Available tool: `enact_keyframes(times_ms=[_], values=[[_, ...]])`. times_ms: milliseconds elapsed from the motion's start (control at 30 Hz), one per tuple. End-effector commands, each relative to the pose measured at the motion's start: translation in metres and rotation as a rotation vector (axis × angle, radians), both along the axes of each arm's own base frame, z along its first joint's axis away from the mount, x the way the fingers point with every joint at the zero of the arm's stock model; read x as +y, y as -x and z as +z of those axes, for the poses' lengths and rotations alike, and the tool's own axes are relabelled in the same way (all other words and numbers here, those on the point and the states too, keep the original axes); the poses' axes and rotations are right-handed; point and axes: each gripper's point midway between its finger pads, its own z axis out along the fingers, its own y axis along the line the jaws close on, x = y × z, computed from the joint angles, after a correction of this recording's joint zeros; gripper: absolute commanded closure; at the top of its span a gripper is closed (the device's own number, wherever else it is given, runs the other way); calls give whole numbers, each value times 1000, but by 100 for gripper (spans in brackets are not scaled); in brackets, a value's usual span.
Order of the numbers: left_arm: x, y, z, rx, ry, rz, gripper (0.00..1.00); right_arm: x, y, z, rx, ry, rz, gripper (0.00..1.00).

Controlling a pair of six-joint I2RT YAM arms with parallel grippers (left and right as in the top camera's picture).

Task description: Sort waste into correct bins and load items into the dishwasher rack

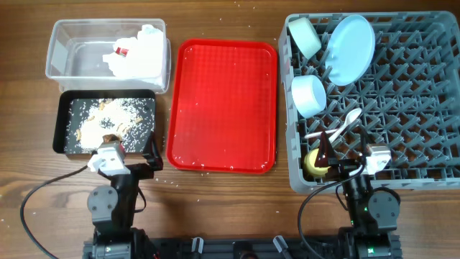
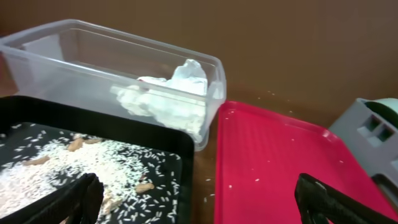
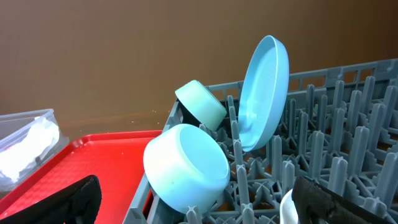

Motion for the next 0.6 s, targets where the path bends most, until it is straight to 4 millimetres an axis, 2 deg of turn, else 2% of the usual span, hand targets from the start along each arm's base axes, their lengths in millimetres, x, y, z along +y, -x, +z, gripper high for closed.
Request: enact_keyframes(times_ms=[0, 167, 567], values=[[14, 6, -16, 35, -41, 79, 0, -1, 0, 2, -8, -8, -5, 0], [12, 9, 11, -81, -37, 75, 0, -1, 0, 2, -8, -7, -5, 0], [12, 9, 9, -75, -37, 75, 0, -1, 0, 2, -8, -8, -5, 0]])
